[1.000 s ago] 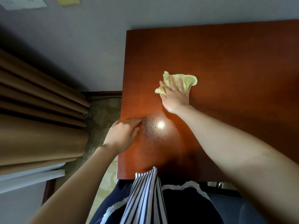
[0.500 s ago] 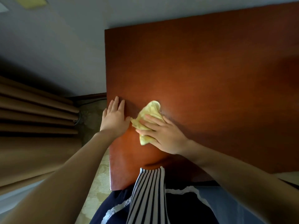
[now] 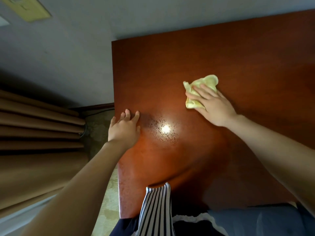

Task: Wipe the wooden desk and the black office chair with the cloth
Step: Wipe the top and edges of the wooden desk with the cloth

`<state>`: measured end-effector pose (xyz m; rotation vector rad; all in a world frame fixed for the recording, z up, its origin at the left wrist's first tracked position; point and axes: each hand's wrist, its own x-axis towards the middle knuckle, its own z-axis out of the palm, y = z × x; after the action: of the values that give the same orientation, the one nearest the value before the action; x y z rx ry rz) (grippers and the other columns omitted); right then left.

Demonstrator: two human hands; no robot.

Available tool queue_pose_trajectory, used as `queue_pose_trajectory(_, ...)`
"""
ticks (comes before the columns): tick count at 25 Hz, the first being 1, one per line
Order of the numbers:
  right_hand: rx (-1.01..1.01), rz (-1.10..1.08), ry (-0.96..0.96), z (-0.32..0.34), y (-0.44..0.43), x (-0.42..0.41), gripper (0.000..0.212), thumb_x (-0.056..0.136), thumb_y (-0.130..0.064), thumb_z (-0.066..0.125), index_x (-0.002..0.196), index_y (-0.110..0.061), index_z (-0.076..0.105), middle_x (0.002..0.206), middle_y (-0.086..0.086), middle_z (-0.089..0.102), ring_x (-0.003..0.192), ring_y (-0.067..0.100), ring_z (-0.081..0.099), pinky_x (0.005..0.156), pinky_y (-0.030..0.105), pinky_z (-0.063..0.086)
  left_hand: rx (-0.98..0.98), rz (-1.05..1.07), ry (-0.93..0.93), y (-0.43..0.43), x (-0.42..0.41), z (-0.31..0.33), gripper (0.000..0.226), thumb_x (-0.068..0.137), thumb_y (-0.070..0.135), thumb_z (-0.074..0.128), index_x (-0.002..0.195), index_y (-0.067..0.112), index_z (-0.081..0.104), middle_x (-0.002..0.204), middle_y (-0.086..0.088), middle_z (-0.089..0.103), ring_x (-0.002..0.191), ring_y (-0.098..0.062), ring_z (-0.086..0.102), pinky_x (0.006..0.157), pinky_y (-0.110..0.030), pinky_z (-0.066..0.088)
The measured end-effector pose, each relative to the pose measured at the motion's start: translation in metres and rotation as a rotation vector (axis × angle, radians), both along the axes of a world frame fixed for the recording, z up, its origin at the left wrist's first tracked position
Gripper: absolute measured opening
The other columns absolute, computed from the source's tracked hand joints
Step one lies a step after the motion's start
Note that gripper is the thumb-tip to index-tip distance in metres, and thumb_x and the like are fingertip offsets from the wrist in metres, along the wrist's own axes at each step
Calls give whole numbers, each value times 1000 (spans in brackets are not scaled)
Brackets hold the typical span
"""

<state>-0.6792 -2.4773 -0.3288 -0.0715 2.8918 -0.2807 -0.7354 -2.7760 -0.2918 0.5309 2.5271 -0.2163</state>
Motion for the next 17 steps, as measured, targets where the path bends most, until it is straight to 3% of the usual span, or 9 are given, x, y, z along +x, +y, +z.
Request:
queue_pose_trajectory(2,-8,-103,-59,-4,-8,-40,49,100,-47,19,148,-42,11,159,-9,5,146,15,-7,118,47,2,4,-5,-7,-1,-1,-1,56,102,32,28,152,24,4,159,-12,2,146,-26,9,116,-42,11)
queue_pose_trajectory(6,-29,-203,-141,-6,-48,-108,51,100,-49,15,149,-40,4,159,-6,-9,145,24,-16,114,54,-5,36,18,-57,-3,3,-2,61,101,29,31,152,24,-3,159,-12,-6,147,-27,3,117,-39,14)
queue_pose_trajectory(11,-34,24,-128,-3,-115,-142,52,100,-49,18,150,-39,5,159,-6,-12,144,26,-17,113,57,-7,26,34,-97,-7,0,0,66,99,27,33,150,30,-7,159,-5,-11,147,-20,-2,117,-39,9)
queue_pose_trajectory(17,-108,250,-7,-10,-139,-101,50,101,-45,23,149,-33,18,159,-6,6,146,18,-7,115,48,-8,22,49,-122,-9,-6,4,67,96,24,34,150,36,-4,160,0,-7,147,-15,-1,117,-36,3)
